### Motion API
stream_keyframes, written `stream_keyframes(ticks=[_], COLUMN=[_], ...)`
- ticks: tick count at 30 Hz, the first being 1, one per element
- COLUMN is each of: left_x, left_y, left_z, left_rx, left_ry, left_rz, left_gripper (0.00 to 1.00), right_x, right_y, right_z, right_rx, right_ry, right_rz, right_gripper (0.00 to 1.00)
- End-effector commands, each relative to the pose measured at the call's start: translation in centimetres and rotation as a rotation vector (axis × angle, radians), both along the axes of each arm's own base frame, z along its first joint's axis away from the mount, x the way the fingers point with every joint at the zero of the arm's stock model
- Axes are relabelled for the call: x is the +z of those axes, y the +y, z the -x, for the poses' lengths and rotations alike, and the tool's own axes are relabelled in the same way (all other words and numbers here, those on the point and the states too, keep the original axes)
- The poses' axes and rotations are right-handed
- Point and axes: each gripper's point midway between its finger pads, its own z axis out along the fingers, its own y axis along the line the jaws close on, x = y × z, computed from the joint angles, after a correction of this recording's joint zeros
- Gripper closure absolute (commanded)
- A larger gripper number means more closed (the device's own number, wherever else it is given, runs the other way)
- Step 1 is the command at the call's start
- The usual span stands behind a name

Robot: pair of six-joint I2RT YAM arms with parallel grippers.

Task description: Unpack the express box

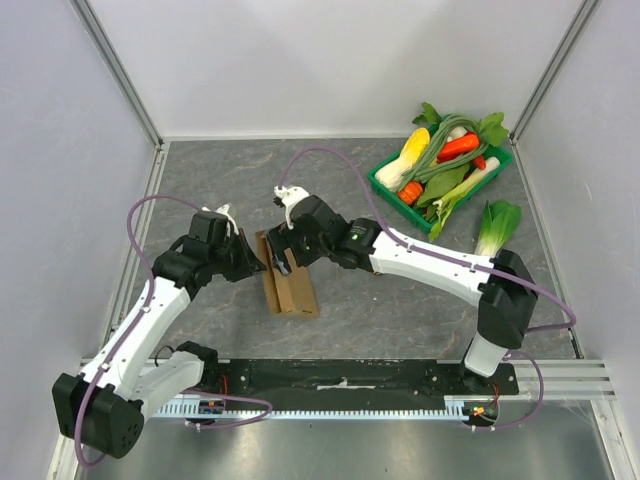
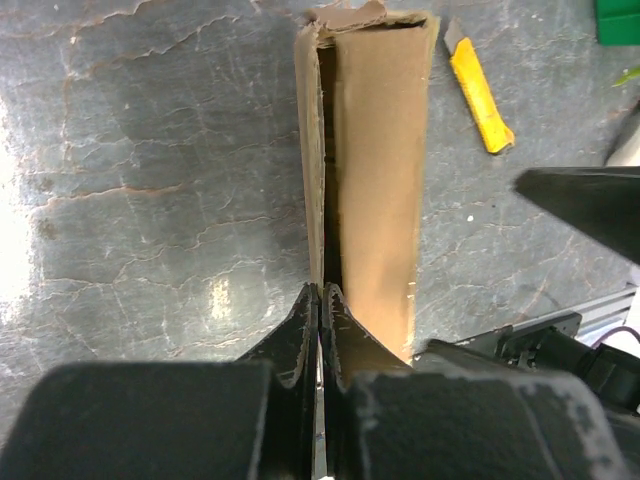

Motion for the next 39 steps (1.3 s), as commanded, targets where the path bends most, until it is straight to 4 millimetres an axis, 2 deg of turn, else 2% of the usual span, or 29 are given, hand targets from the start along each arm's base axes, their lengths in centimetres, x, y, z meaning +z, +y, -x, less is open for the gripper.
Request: stream_keyframes(ticks=[1, 4, 9, 12, 15, 16, 18, 23, 24, 27, 31, 33, 36, 39], left_x=[2.9, 3.1, 3.1, 3.9, 4.7, 4.9, 5.6, 6.6, 7.1, 7.5, 8.0, 7.8, 7.0, 6.1], left_y=[-1.0, -1.0, -0.7, -0.6, -0.3, -0.2, -0.1, -0.4, -0.4, -0.5, -0.8, -0.8, -0.6, -0.1], left_z=[-1.0, -1.0, -1.0, -1.2, -1.3, -1.3, -1.2, -1.4, -1.4, -1.3, -1.1, -1.0, -0.9, -0.9], left_rx=[-0.066, -0.074, -0.078, -0.082, -0.09, -0.101, -0.109, -0.145, -0.15, -0.172, -0.188, -0.189, -0.17, -0.14], left_ry=[-0.085, -0.088, -0.088, -0.102, -0.118, -0.122, -0.125, -0.129, -0.136, -0.13, -0.12, -0.111, -0.087, -0.064], left_rz=[0.033, 0.035, 0.009, 0.007, -0.014, -0.024, -0.03, -0.028, -0.026, -0.024, -0.007, -0.003, -0.003, -0.013], left_gripper=[0.98, 0.98, 0.98, 0.98, 0.98, 0.98, 0.98, 0.98, 0.98, 0.98, 0.98, 0.98, 0.98, 0.98], right_x=[0.4, -0.7, -2.7, -3.7, -4.3, -3.8, -3.6, -4.6, -5.4, -5.4, -3.3, -1.7, -0.9, -1.1], right_y=[1.6, 1.9, 0.6, -0.7, -3.0, -3.4, -4.4, -7.6, -8.6, -9.5, -8.9, -7.8, -5.9, -4.4], right_z=[0.3, 0.4, -0.6, -1.0, -1.7, -1.8, -2.2, -2.7, -2.8, -3.0, -3.5, -3.8, -3.7, -3.2], right_rx=[0.045, 0.045, -0.034, -0.088, -0.177, -0.203, -0.239, -0.317, -0.339, -0.359, -0.349, -0.31, -0.251, -0.197], right_ry=[-0.008, 0.007, -0.002, -0.004, -0.003, -0.008, -0.015, 0.01, 0.017, 0.021, -0.009, -0.026, -0.018, -0.022], right_rz=[-0.014, 0.003, 0.064, 0.108, 0.148, 0.134, 0.134, 0.151, 0.169, 0.166, 0.127, 0.095, 0.06, 0.052], right_gripper=[0.1, 0.11, 0.13, 0.19, 0.27, 0.3, 0.31, 0.33, 0.32, 0.28, 0.21, 0.2, 0.2, 0.2])
